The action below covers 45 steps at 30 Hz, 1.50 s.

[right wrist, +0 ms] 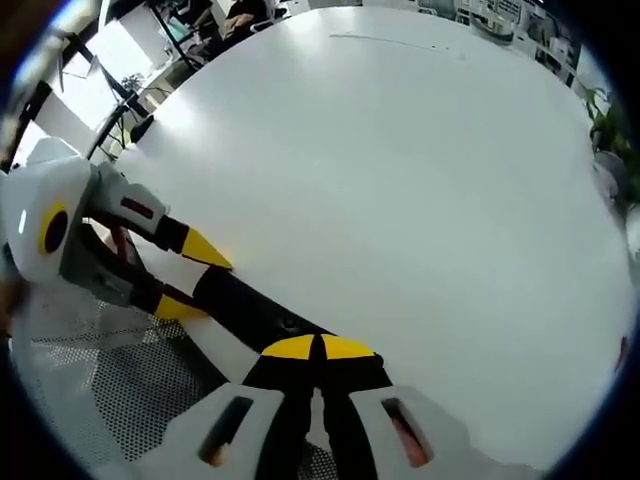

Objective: Press the specified remote control buttons in sequence, fully releasing each button before pressing the next.

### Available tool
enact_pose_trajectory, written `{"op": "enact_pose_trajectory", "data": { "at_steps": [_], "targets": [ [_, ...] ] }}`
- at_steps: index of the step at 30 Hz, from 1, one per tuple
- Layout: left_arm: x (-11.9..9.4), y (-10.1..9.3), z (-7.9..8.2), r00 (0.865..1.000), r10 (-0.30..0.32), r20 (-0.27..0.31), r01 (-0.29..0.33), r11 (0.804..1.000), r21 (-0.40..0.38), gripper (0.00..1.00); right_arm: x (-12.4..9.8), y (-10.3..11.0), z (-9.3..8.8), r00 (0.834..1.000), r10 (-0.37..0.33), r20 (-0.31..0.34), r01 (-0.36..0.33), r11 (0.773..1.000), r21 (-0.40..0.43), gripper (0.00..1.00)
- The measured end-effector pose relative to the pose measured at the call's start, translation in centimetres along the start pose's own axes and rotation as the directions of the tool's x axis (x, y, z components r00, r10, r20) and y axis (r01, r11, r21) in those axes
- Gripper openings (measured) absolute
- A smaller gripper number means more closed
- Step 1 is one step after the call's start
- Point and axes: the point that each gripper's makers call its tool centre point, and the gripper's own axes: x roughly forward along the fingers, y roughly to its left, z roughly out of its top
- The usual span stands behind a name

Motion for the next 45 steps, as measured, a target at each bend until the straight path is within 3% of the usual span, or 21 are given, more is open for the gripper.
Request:
{"op": "enact_pose_trajectory", "data": {
  "at_steps": [15, 45],
  "targets": [
    [0.0, 0.0, 0.0, 1.000, 0.003, -0.005, -0.003, 1.000, -0.002, 0.24, 0.0, -0.1, 0.0, 1.000, 0.018, 0.015, -0.019, 0.999, 0.039, 0.00],
    [0.1, 0.0, 0.0, 1.000, 0.006, -0.001, -0.006, 1.000, -0.013, 0.24, -0.2, 1.5, -0.4, 0.994, 0.105, -0.042, -0.102, 0.993, 0.066, 0.00]
  ]
}}
